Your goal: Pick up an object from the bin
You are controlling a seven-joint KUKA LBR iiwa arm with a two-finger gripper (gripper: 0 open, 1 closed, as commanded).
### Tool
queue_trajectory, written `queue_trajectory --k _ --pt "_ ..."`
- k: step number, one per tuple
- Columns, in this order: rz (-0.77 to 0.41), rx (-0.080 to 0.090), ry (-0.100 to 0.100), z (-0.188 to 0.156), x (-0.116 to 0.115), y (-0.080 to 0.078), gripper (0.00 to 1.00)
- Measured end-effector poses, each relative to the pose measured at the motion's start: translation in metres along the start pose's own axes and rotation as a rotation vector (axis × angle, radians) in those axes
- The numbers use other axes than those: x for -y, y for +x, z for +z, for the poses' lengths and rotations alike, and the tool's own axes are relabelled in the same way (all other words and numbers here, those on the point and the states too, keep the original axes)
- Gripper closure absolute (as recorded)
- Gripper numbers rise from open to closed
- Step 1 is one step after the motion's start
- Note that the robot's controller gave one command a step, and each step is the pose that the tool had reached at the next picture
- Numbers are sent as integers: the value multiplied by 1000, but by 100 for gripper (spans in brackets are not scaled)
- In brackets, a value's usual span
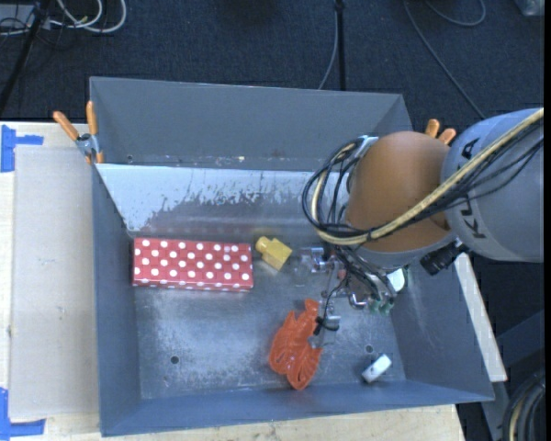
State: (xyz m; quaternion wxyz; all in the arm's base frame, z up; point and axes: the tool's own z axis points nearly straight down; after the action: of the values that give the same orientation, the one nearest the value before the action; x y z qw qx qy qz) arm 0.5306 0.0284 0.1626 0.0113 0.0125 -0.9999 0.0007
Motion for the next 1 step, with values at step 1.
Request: queue_trajectory --k 1 --pt "-109 34 -1 3 13 10 0"
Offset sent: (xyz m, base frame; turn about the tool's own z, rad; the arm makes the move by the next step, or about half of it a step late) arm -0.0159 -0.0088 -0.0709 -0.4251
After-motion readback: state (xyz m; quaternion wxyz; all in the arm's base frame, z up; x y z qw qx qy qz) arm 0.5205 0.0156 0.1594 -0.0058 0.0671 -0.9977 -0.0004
